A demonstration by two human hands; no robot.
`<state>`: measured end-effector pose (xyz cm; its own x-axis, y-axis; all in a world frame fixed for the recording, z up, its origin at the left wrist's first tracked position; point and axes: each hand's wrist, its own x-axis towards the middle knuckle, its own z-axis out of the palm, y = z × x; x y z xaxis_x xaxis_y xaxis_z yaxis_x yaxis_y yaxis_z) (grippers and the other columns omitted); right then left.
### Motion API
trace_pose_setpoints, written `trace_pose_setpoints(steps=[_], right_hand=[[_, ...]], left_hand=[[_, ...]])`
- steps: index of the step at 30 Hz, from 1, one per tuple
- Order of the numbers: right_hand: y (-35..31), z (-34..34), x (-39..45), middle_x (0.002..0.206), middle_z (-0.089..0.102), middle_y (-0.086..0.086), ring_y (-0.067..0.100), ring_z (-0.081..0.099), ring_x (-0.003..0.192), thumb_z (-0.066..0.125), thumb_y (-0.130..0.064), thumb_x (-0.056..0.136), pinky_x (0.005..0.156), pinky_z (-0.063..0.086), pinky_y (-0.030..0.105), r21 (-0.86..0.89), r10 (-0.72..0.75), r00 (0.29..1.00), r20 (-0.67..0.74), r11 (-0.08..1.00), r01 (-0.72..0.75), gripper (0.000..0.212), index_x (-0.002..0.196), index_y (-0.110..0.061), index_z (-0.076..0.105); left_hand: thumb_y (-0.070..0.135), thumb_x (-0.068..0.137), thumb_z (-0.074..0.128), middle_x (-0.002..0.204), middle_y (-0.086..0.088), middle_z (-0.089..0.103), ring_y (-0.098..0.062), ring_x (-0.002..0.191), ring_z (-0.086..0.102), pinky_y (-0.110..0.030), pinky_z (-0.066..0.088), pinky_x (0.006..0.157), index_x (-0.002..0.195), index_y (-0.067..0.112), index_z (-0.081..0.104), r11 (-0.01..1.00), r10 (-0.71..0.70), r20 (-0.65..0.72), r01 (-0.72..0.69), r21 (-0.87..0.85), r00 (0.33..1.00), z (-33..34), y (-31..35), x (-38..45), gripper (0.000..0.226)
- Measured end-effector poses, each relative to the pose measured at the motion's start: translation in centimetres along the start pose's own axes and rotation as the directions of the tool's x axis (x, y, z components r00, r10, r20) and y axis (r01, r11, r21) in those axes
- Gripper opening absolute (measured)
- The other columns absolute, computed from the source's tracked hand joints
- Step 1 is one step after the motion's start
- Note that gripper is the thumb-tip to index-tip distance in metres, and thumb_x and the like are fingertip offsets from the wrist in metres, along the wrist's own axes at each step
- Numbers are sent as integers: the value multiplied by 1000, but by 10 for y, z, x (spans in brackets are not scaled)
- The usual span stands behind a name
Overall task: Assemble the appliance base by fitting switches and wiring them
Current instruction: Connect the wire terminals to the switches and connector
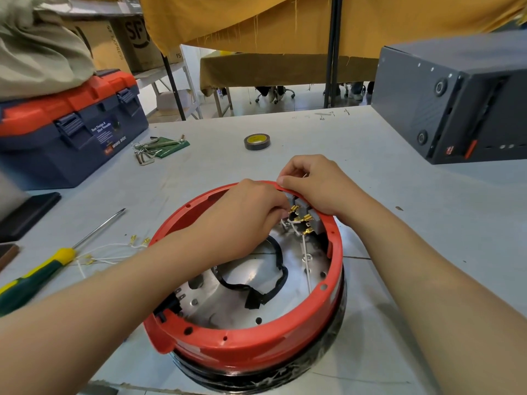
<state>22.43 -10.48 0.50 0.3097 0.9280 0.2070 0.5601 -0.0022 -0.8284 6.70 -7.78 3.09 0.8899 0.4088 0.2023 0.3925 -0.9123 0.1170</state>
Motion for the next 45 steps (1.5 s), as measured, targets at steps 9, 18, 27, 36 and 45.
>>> trace_pose_setpoints(steps=[9,18,27,36,45], right_hand=[[1,0,0,81,62,-5,4,53,71,63,-21,87,61,39,17,-19,-9,1000,0,1000,9,5,84,-19,66],[-1,0,0,79,61,-4,4,51,63,61,-20,88,51,38,10,-12,-3,1000,9,1000,3,6,86,-16,66],[-2,0,-1,85,63,-3,9,54,75,62,-22,88,65,42,20,-24,-2,1000,1,1000,2,7,87,-17,67],[-2,0,-1,86,62,-3,8,54,77,63,-23,88,66,42,19,-36,-4,1000,-2,999,3,7,88,-18,67],[0,0,0,83,61,-5,7,53,76,63,-23,88,64,41,18,-29,-8,1000,-6,1000,7,7,88,-17,67]], left_hand=[[15,95,52,87,-6,66,-21,80,57,-34,40,73,94,8,70,998,68,-57,-67,14,996,3,-1,-4,19],[14,91,58,85,2,66,-13,74,55,-23,40,69,92,13,72,997,7,-114,-15,-72,993,3,-2,-6,14],[21,84,67,72,6,71,-2,69,61,-10,42,61,80,22,73,922,-212,-59,180,-343,975,-4,-7,-10,7],[24,80,69,69,9,68,2,65,59,-10,42,58,72,23,69,903,-242,-60,202,-378,968,-9,-2,-22,7],[20,76,75,78,3,73,-13,70,68,-34,52,73,68,18,66,824,-285,-9,240,-513,959,-13,-3,-24,11]])
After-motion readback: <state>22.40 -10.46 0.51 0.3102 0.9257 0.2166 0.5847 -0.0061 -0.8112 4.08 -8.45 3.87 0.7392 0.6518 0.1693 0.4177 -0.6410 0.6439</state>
